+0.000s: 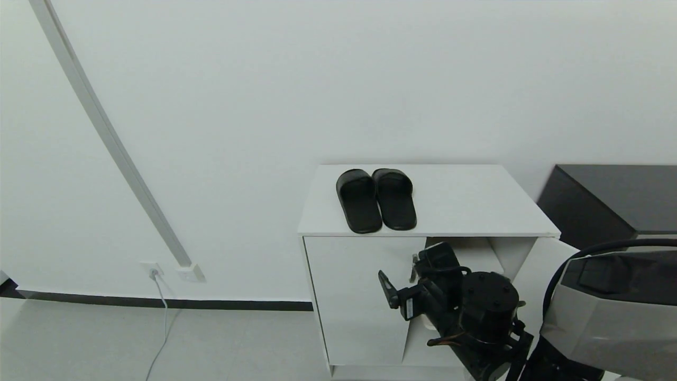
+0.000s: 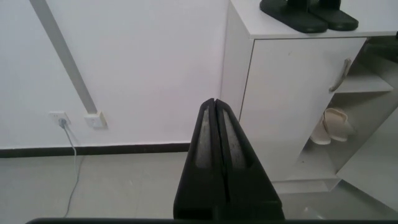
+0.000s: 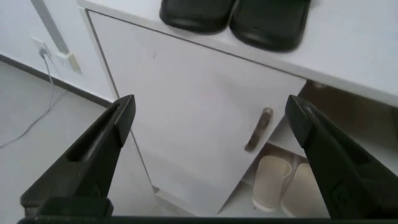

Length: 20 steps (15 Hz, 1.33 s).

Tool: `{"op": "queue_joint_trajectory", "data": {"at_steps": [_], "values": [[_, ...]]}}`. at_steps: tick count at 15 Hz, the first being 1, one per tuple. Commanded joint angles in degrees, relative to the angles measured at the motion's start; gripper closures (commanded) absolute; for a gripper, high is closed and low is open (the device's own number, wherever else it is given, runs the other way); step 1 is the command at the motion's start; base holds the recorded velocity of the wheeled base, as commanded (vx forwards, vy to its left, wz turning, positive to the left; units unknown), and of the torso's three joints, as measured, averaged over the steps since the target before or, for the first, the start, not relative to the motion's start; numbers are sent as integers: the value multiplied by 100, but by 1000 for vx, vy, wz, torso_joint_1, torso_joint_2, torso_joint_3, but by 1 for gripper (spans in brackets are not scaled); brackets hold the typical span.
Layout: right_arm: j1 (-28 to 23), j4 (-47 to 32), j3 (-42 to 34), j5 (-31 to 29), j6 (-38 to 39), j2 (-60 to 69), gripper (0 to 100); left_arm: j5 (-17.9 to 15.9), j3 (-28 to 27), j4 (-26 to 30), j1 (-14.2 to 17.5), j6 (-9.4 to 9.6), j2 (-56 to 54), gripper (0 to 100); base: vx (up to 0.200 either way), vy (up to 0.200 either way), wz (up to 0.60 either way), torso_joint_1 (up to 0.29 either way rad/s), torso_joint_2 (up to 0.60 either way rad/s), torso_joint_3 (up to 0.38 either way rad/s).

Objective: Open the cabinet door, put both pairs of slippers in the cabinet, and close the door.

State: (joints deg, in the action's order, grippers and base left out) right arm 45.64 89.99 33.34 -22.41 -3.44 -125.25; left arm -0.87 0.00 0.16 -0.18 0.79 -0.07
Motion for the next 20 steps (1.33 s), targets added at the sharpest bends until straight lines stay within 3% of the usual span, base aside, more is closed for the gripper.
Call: {"op": "queue_joint_trajectory", "data": {"at_steps": [1, 5, 11, 14, 20], "values": [[-20, 1, 15, -1, -157, -132, 0, -1, 0, 2, 1, 0, 7, 100, 0, 0, 0, 51, -90, -61], [-126, -201, 480, 96, -271, 114, 0, 7, 0, 2, 1, -9, 7, 100, 0, 0, 0, 0, 0, 0], [-99, -4367, 2238, 52, 854, 1152, 0, 7, 0, 2, 1, 0, 7, 100, 0, 0, 0, 0, 0, 0], [-11, -6020, 3275, -440, 1636, 1116, 0, 7, 0, 2, 1, -9, 7, 100, 0, 0, 0, 0, 0, 0], [-11, -6099, 3513, -730, 1653, 932, 0, 7, 0, 2, 1, -9, 7, 100, 0, 0, 0, 0, 0, 0]]}}
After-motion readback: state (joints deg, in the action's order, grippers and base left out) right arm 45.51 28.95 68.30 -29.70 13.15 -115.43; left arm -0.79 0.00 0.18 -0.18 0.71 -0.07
